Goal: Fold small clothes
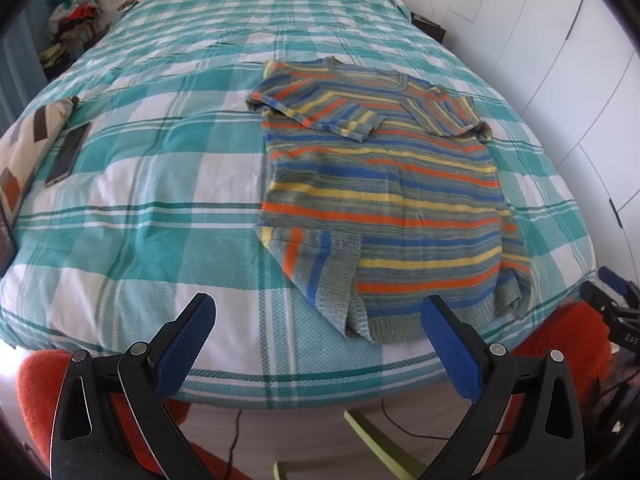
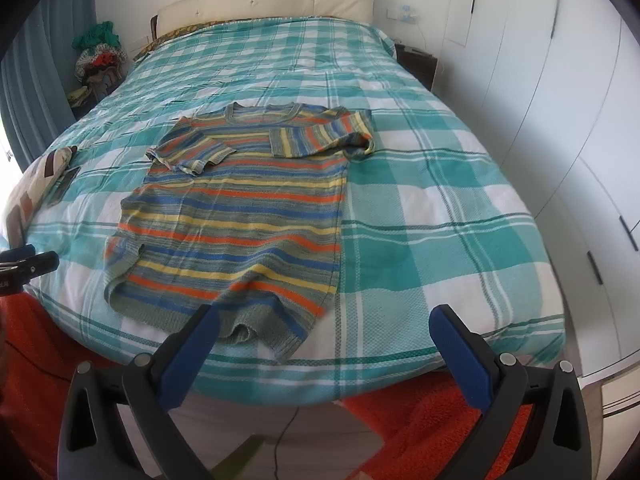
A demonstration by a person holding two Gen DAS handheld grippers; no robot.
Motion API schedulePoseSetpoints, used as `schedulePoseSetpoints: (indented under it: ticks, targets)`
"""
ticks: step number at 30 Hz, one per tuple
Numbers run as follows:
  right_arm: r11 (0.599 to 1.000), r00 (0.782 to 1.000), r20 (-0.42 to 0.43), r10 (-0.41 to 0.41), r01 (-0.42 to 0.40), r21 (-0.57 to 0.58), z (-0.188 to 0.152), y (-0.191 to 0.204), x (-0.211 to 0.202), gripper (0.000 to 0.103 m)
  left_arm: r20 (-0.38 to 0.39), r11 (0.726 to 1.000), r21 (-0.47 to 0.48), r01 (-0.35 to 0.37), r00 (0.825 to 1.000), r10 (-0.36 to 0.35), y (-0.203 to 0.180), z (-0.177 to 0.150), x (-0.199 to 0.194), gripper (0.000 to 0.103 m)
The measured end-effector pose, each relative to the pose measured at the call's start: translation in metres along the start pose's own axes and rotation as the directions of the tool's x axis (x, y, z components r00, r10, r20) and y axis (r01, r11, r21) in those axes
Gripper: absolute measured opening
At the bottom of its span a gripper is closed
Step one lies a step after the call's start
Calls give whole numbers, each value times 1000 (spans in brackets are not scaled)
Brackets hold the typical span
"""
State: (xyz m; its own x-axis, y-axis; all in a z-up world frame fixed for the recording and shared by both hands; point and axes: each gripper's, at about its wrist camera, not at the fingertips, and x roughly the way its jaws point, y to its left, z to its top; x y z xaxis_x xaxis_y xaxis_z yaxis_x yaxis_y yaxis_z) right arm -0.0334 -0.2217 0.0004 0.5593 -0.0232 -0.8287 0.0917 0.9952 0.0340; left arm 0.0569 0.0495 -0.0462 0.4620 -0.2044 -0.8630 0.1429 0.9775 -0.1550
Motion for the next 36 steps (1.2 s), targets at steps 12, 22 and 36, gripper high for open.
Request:
schedulePoseSetpoints:
  ticks: [12, 22, 36]
  targets:
    - [910, 886, -246, 392, -334, 246, -24, -25, 121, 47, -131, 996, 83, -31, 990, 41, -17, -8, 83, 12]
    - [952, 900, -322, 295, -248, 179, -21, -55, 64, 4, -172, 993, -87, 75, 981, -89, 36, -45, 33, 5]
    - [948, 894, -329, 305, -254, 189, -27, -60, 91, 24, -56, 950, -275, 149, 984, -170, 86, -39, 31, 91]
